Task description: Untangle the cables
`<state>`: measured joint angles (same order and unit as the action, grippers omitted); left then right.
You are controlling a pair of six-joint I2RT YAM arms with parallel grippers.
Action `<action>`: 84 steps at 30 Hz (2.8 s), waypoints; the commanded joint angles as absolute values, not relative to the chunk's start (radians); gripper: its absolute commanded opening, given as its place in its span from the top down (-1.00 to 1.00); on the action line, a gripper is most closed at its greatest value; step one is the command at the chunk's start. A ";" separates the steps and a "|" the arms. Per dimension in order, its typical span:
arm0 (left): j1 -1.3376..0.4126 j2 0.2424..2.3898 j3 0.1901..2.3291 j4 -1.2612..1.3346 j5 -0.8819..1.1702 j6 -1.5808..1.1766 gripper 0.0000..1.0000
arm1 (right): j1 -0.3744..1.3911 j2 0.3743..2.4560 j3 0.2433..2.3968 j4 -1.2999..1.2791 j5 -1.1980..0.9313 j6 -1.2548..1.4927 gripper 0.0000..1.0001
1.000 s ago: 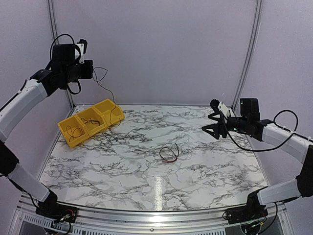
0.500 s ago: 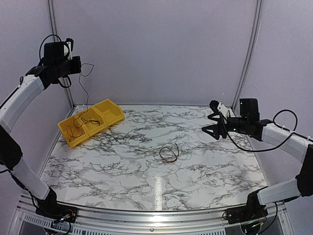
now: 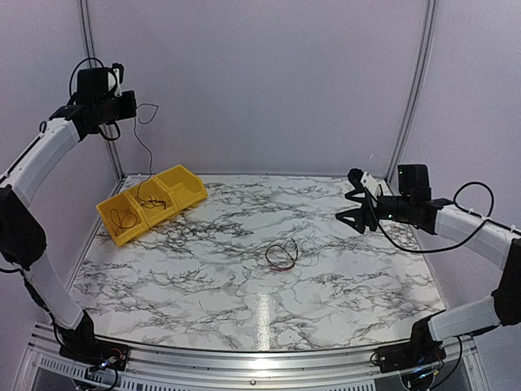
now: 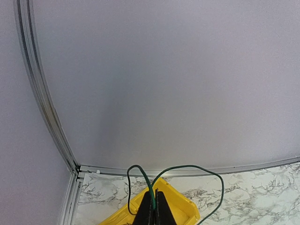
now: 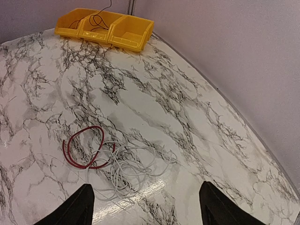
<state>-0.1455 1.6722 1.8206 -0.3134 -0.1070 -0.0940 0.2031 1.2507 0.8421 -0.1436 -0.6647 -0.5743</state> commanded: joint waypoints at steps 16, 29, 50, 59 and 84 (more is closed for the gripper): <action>-0.097 1.576 1.479 -0.239 -0.168 -0.097 1.00 | 0.203 1.276 0.906 -0.201 -0.683 -0.605 -0.53; -0.089 1.715 1.375 -0.201 -0.110 -0.127 1.00 | 0.209 1.312 0.927 -0.240 -0.693 -0.621 -0.51; -0.123 1.928 1.382 -0.205 -0.138 -0.203 1.00 | 0.232 1.394 0.939 -0.264 -0.691 -0.639 -0.50; -0.147 1.945 1.399 -0.229 -0.147 -0.211 0.90 | 0.247 1.405 0.942 -0.268 -0.682 -0.640 -0.50; -0.526 1.606 1.275 -0.139 -0.057 -0.085 0.17 | 0.266 1.427 0.979 -0.248 -0.658 -0.552 -0.43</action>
<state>-0.3401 1.6810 1.3216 -0.2363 -0.1627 -0.1482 0.2413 1.4086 0.9051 -0.2535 -0.6678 -0.5987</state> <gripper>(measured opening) 0.391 0.733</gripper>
